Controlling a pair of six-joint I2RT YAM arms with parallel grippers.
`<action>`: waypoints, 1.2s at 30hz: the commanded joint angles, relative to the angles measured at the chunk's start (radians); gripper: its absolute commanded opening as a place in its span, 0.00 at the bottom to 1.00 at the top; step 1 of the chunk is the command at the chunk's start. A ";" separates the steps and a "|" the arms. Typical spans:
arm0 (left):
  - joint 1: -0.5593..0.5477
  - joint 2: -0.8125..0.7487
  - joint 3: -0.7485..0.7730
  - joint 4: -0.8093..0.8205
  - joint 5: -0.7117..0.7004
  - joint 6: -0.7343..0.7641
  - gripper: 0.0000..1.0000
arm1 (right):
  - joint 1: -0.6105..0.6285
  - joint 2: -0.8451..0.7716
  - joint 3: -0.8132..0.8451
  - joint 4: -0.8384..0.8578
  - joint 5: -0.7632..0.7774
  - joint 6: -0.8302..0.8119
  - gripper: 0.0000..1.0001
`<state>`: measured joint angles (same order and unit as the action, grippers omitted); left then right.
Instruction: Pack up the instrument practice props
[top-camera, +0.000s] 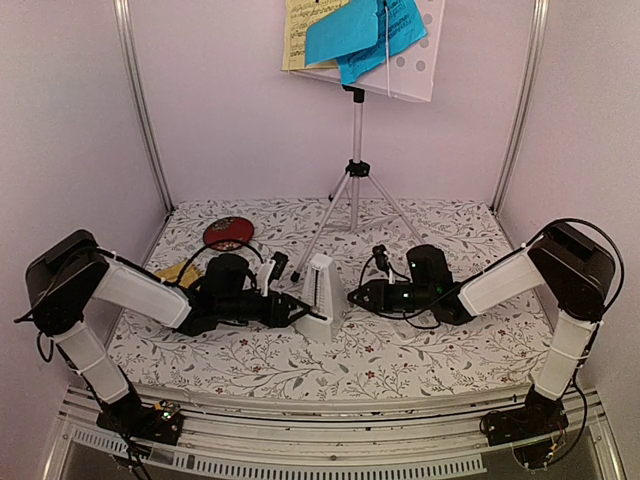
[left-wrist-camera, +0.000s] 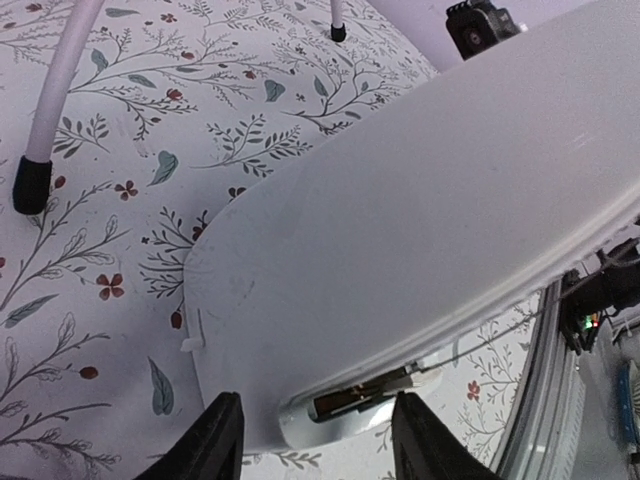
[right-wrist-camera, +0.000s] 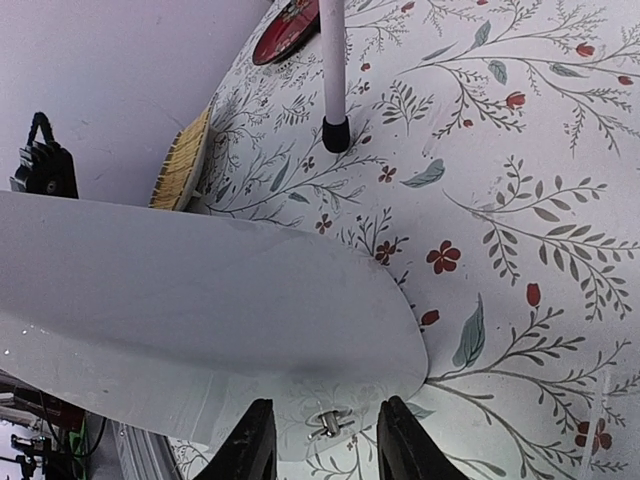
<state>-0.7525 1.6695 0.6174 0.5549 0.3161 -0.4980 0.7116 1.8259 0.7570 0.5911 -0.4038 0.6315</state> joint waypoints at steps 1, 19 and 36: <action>-0.023 0.024 0.018 -0.015 -0.021 0.013 0.53 | 0.007 0.039 0.041 0.007 -0.026 0.002 0.34; -0.147 0.022 0.010 0.097 -0.029 0.025 0.57 | 0.013 0.032 0.105 -0.059 0.014 -0.068 0.45; -0.129 -0.413 -0.100 -0.014 -0.321 0.151 0.81 | -0.106 -0.414 -0.159 -0.576 0.417 -0.132 0.55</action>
<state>-0.8871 1.2694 0.5133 0.5789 0.0410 -0.3916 0.6060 1.4086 0.6254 0.1669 -0.0784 0.4793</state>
